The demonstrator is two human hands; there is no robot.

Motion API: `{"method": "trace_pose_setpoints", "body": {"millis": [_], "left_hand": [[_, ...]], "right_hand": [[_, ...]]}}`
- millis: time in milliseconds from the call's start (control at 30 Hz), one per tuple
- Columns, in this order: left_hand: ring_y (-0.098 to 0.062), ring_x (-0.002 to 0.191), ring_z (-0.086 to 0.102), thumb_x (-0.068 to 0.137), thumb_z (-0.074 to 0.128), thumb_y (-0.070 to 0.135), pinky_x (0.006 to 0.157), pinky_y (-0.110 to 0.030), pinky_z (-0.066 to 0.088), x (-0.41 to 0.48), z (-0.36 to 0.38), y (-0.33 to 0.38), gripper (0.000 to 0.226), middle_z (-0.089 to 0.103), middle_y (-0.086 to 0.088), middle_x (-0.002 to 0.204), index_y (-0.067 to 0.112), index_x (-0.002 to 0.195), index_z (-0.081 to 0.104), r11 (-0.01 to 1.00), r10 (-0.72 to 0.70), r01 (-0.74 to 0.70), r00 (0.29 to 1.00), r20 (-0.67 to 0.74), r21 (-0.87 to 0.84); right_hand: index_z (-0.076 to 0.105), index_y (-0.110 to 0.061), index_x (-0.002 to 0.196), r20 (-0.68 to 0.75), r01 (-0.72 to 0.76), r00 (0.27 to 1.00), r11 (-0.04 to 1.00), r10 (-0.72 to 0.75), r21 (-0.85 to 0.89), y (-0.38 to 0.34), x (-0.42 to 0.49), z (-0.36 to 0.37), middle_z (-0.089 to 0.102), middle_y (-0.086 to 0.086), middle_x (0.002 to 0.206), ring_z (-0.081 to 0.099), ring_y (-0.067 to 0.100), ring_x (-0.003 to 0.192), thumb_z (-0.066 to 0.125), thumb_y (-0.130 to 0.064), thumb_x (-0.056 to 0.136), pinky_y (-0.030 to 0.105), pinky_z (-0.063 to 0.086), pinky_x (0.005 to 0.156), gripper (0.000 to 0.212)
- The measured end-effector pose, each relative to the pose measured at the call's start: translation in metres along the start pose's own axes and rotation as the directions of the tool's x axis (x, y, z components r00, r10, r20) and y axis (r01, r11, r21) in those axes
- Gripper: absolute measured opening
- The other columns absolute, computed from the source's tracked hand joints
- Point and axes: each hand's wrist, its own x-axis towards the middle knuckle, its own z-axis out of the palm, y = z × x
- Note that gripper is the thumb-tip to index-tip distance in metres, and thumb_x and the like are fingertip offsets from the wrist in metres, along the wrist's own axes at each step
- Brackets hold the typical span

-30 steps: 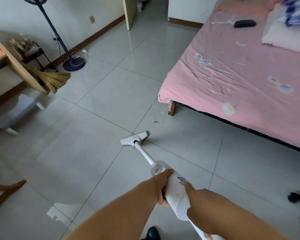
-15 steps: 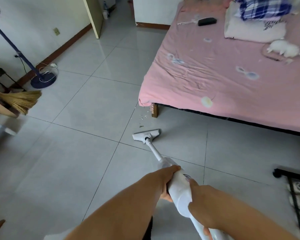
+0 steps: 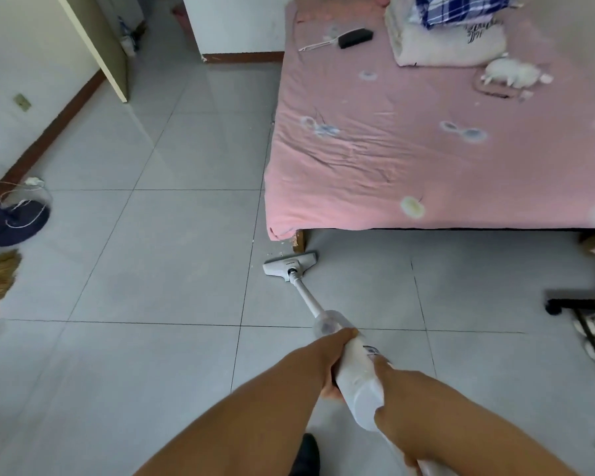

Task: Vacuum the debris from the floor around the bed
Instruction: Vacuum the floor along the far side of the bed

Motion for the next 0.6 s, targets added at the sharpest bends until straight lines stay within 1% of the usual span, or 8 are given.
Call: {"method": "trace_pose_setpoints", "body": {"millis": [33,67,167,233,300,400,533,600], "left_hand": [[-0.027,0.079,0.077,0.083,0.072,0.057,0.058,-0.035,0.061,-0.002,-0.005,0.002,0.057,0.078,-0.011,0.096,0.011,0.117,0.067,1.000,0.000,0.000,1.000,0.005,0.007],[-0.026,0.078,0.077,0.084,0.071,0.058,0.056,-0.034,0.061,-0.002,-0.010,0.002,0.057,0.078,-0.010,0.095,0.012,0.116,0.068,1.000,0.004,-0.004,1.000,0.003,0.018],[-0.027,0.085,0.076,0.083,0.070,0.059,0.063,-0.036,0.061,-0.006,-0.022,-0.003,0.058,0.078,-0.011,0.095,0.011,0.116,0.068,0.999,0.018,-0.018,1.000,-0.002,0.045],[-0.028,0.086,0.076,0.083,0.071,0.058,0.062,-0.038,0.061,-0.010,-0.030,-0.010,0.058,0.078,-0.012,0.095,0.010,0.116,0.068,0.998,0.009,-0.009,1.000,0.002,0.055],[-0.029,0.082,0.076,0.083,0.072,0.057,0.057,-0.039,0.061,-0.012,-0.041,-0.021,0.057,0.078,-0.013,0.093,0.009,0.115,0.067,0.997,-0.004,0.003,1.000,0.017,0.078],[-0.030,0.078,0.077,0.081,0.073,0.057,0.054,-0.041,0.061,-0.018,-0.064,-0.044,0.059,0.078,-0.015,0.091,0.009,0.114,0.067,0.991,-0.015,0.011,1.000,0.025,0.133],[-0.032,0.093,0.074,0.075,0.077,0.058,0.065,-0.044,0.061,-0.024,-0.093,-0.067,0.067,0.077,-0.014,0.101,0.009,0.119,0.067,0.985,-0.015,0.017,1.000,-0.017,0.171],[-0.034,0.099,0.072,0.073,0.078,0.057,0.076,-0.047,0.061,-0.028,-0.110,-0.073,0.068,0.076,-0.014,0.106,0.009,0.121,0.066,0.981,-0.023,0.028,0.999,-0.027,0.190]], "right_hand": [[0.033,-0.016,0.140,-0.001,-0.009,1.000,1.000,0.009,0.007,-0.007,0.003,0.001,0.063,0.007,0.105,0.065,0.025,0.093,0.043,-0.019,0.092,0.034,0.053,0.078,0.049],[0.034,-0.015,0.140,0.021,-0.028,0.999,1.000,0.028,-0.011,-0.014,0.005,0.001,0.063,0.008,0.110,0.064,0.025,0.098,0.043,-0.018,0.094,0.034,0.052,0.082,0.047],[0.034,-0.009,0.142,0.159,-0.123,0.976,0.981,0.147,-0.152,-0.033,0.008,0.003,0.052,0.011,0.135,0.052,0.022,0.121,0.041,-0.015,0.099,0.028,0.040,0.100,0.044],[0.033,-0.008,0.143,0.192,-0.150,0.965,0.978,0.177,-0.145,-0.040,0.006,0.010,0.047,0.011,0.140,0.048,0.020,0.126,0.039,-0.014,0.100,0.027,0.037,0.102,0.044],[0.036,-0.009,0.142,0.188,-0.150,0.967,0.980,0.173,-0.133,-0.046,-0.004,0.023,0.046,0.010,0.141,0.046,0.020,0.128,0.040,-0.014,0.100,0.026,0.035,0.104,0.042],[0.033,-0.013,0.144,0.149,-0.181,0.970,0.979,0.193,-0.091,-0.062,-0.021,0.055,0.047,0.008,0.139,0.049,0.021,0.124,0.053,-0.019,0.095,0.028,0.039,0.101,0.054],[0.036,-0.017,0.143,0.134,-0.186,0.971,0.979,0.196,-0.083,-0.083,-0.033,0.085,0.054,0.006,0.130,0.056,0.021,0.114,0.059,-0.018,0.089,0.027,0.044,0.087,0.059],[0.037,-0.018,0.142,0.133,-0.196,0.970,0.978,0.204,-0.068,-0.099,-0.037,0.092,0.055,0.005,0.128,0.057,0.022,0.112,0.059,-0.016,0.088,0.027,0.042,0.081,0.059]]}}
